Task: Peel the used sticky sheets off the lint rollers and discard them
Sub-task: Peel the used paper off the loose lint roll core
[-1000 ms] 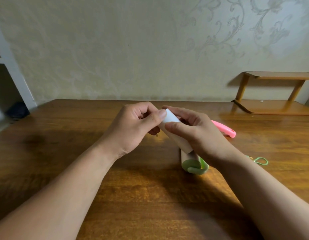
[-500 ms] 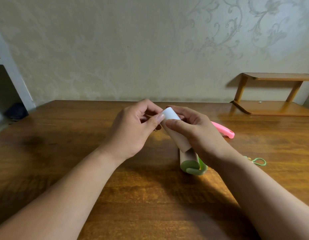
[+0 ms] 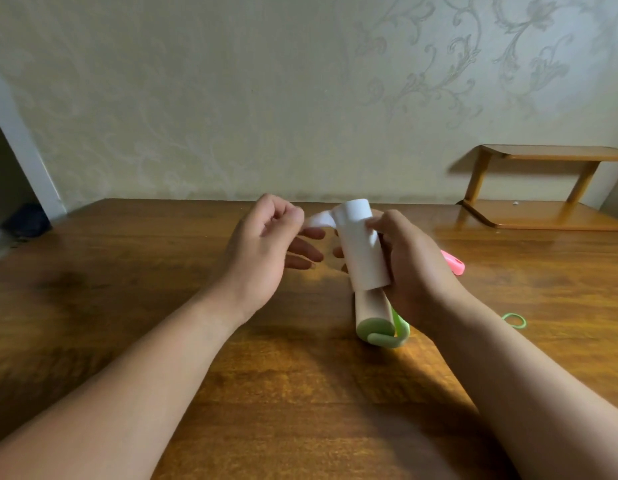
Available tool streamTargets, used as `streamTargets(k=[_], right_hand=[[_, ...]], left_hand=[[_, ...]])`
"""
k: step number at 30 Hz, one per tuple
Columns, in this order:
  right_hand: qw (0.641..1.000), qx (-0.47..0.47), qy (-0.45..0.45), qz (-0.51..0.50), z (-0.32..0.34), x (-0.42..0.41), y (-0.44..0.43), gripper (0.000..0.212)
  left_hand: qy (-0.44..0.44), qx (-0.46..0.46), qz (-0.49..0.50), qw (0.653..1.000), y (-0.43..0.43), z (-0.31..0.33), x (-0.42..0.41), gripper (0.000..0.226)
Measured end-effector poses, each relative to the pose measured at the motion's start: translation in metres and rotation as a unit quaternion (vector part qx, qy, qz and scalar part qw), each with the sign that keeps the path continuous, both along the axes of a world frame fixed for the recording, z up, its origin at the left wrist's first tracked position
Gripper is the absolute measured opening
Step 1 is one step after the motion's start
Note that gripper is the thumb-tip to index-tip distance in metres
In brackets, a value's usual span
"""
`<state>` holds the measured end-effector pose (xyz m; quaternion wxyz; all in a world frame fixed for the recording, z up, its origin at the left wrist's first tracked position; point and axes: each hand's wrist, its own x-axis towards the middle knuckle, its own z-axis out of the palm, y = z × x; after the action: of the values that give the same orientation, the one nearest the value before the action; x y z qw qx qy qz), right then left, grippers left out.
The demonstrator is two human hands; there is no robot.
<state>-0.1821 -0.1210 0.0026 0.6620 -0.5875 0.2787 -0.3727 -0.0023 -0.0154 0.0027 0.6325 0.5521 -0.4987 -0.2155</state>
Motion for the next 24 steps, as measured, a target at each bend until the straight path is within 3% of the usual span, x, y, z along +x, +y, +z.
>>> streamTargets(k=[3, 5, 7, 9, 12, 14, 18, 24], right_hand=[[0.999, -0.023, 0.032, 0.005, 0.001, 0.001, 0.006, 0.053], [0.990, -0.117, 0.078, -0.002, 0.002, -0.001, 0.010, 0.043], [0.966, -0.234, 0.106, -0.010, 0.003, -0.002, 0.014, 0.028], [0.948, -0.297, 0.111, -0.014, 0.003, 0.001, 0.017, 0.025], [0.927, -0.349, 0.131, -0.034, 0.000, 0.005, 0.021, 0.061], [0.929, -0.347, 0.124, -0.038, -0.001, 0.006, 0.022, 0.073], [0.971, -0.235, 0.043, 0.005, 0.002, 0.004, 0.019, 0.056], [0.980, -0.179, 0.063, 0.055, 0.004, 0.000, 0.019, 0.046]], left_hand=[[0.112, 0.019, -0.073, 0.991, 0.000, 0.004, -0.004, 0.073], [0.094, 0.041, -0.087, 0.991, 0.001, 0.005, -0.007, 0.105], [0.056, 0.056, -0.087, 0.993, 0.001, 0.003, -0.010, 0.114], [0.028, 0.059, -0.079, 0.995, 0.000, 0.001, -0.011, 0.108], [0.008, 0.048, -0.050, 0.998, -0.002, -0.003, -0.010, 0.081], [0.014, 0.029, -0.042, 0.999, -0.002, -0.004, -0.007, 0.069], [0.011, 0.000, -0.051, 0.999, -0.001, -0.004, -0.006, 0.052], [0.008, -0.025, -0.060, 0.998, 0.000, 0.001, -0.010, 0.020]])
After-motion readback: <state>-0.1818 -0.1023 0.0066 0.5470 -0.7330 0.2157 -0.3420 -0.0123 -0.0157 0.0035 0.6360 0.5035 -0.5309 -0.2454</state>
